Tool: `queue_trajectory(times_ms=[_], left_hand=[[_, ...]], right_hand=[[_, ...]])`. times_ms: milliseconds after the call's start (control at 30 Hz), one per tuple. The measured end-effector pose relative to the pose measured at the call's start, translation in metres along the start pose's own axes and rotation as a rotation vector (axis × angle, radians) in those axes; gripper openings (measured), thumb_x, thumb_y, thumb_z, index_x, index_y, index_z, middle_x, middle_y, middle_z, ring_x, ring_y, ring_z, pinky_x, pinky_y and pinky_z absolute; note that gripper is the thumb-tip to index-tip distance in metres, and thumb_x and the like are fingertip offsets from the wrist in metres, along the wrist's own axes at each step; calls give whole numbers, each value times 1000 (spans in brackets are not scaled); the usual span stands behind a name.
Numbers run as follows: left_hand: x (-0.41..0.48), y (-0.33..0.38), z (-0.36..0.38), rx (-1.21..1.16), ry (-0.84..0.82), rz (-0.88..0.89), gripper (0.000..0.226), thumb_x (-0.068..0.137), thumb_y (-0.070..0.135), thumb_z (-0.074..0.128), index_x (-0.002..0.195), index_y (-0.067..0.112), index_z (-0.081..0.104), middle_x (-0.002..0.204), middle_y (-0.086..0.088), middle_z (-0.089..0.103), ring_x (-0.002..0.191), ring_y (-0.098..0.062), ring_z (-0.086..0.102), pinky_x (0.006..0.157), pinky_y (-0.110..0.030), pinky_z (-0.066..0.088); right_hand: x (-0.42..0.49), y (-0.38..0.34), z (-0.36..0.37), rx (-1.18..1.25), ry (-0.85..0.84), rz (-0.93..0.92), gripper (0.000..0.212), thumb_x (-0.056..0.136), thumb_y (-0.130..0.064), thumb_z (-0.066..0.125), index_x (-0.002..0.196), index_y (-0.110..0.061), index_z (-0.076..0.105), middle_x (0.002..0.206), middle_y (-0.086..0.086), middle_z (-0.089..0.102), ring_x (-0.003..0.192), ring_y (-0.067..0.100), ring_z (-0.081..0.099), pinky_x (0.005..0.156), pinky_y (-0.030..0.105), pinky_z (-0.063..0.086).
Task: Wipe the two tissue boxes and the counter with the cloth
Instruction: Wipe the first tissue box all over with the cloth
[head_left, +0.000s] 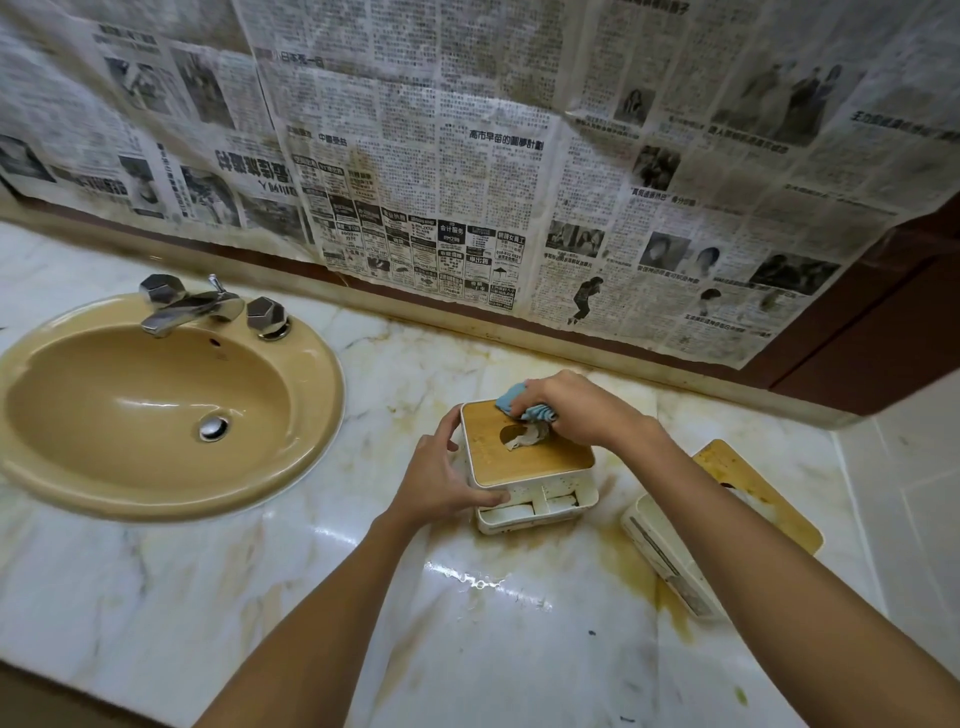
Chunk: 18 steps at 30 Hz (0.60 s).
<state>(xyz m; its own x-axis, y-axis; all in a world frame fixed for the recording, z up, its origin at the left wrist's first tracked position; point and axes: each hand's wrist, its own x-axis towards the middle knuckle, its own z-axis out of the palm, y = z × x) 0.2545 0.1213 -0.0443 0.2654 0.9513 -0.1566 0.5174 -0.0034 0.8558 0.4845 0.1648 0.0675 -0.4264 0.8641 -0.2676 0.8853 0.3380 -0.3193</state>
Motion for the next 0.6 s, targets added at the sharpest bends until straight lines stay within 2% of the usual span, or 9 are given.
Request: queue_trajectory(times_ms=[267,433,600], left_hand=[[0,2,0,-12,2,3,128,47,60,98,150,54,23,136,10,52,112,-4,49,85,-22,43],[0,1,0,-18,2,10,128,46,61,98,151,50,26,138,13,53,114,-5,49,87,-23,44],[-1,3,-1,-19,1,8,126,47,60,97,151,50,26,135,12,53,113,-5,49,86,-24,45]], right_hand=[[-18,21,-4,-72,37,66,61,83,19,55,122,-24,73,138,0,63,135,25,51,102,43,47],[-28,32,13,4,70,169,62,80,15,59,123,-29,71,138,1,63,133,28,53,102,46,48],[-47,22,26,69,143,262,61,82,13,57,126,-27,69,144,1,57,131,30,53,105,40,45]])
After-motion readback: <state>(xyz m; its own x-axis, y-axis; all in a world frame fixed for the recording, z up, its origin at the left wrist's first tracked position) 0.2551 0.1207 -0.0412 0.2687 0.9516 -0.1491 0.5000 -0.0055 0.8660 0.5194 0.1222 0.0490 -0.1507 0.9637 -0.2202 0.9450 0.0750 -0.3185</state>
